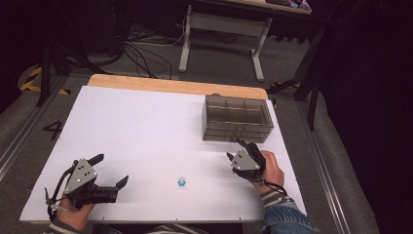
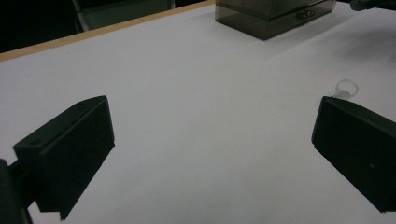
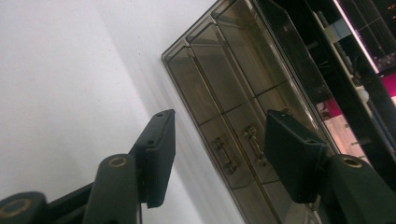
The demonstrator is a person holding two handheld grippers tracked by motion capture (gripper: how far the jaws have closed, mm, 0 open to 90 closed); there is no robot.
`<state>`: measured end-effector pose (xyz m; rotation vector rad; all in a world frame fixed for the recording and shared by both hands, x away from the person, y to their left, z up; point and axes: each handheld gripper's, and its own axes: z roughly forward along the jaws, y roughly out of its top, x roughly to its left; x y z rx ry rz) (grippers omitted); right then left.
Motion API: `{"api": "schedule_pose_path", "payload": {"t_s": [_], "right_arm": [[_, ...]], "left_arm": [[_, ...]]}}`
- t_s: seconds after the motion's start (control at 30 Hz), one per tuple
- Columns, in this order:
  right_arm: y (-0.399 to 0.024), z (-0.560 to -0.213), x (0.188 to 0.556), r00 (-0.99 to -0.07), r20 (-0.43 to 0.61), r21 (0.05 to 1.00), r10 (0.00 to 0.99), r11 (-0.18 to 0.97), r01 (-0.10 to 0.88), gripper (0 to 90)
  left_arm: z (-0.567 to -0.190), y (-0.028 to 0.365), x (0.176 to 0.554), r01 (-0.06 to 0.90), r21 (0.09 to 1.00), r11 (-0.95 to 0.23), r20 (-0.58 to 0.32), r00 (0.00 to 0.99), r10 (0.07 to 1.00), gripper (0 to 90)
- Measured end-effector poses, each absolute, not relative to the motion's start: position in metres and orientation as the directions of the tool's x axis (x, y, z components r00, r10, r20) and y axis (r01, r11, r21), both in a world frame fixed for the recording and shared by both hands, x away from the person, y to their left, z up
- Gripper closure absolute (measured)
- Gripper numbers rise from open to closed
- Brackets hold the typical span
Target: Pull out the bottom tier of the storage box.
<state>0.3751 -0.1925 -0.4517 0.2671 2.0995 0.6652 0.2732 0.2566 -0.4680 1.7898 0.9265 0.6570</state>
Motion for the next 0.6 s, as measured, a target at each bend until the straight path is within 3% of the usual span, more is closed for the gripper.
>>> {"api": "schedule_pose_path", "payload": {"t_s": [0.27,0.6], "right_arm": [[-0.1882,-0.4560,0.3747,-0.526,-0.777,0.460,0.345,0.882,-0.101,47.4],[-0.1870,-0.4589,0.3745,-0.491,-0.806,0.432,0.330,0.895,-0.108,49.0]], "left_arm": [[-0.4680,0.2566,0.2731,0.297,0.926,-0.232,0.026,0.563,0.826,0.0],[-0.4680,0.2565,0.2733,0.297,0.925,-0.236,0.030,0.564,0.825,0.0]]}}
